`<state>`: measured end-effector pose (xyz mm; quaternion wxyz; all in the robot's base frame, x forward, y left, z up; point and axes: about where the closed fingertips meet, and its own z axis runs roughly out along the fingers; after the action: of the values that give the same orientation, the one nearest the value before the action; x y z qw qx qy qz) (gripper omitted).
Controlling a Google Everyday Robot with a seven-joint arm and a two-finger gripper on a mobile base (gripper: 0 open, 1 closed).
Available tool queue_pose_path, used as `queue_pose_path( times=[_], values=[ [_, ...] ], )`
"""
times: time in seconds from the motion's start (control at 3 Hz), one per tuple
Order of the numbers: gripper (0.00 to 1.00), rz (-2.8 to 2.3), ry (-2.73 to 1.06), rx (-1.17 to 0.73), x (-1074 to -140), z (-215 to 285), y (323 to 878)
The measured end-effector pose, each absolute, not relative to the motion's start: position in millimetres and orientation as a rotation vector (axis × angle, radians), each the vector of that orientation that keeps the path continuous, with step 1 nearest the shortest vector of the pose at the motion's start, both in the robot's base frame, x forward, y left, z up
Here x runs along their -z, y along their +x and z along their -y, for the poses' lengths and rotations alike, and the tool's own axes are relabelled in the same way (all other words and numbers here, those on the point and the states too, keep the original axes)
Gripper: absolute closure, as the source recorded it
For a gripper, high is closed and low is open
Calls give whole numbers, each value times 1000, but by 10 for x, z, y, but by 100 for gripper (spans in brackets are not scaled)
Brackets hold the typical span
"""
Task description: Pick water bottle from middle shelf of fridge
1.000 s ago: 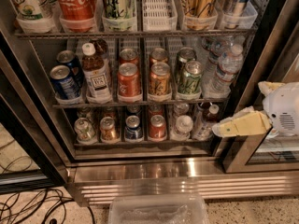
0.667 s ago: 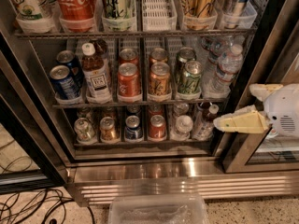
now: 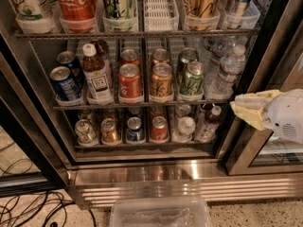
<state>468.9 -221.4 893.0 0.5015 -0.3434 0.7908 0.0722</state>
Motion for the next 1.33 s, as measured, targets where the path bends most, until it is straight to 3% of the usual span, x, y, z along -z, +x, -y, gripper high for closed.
queue_pose_path(
  times=[0.67,1.0,1.33],
  values=[
    [44,-1784,-721,-67,-8910,2307,4823],
    [42,-1781,-664,-40,-8896,2296,4888],
    [23,-1781,-664,-40,-8896,2296,4889]
  ],
)
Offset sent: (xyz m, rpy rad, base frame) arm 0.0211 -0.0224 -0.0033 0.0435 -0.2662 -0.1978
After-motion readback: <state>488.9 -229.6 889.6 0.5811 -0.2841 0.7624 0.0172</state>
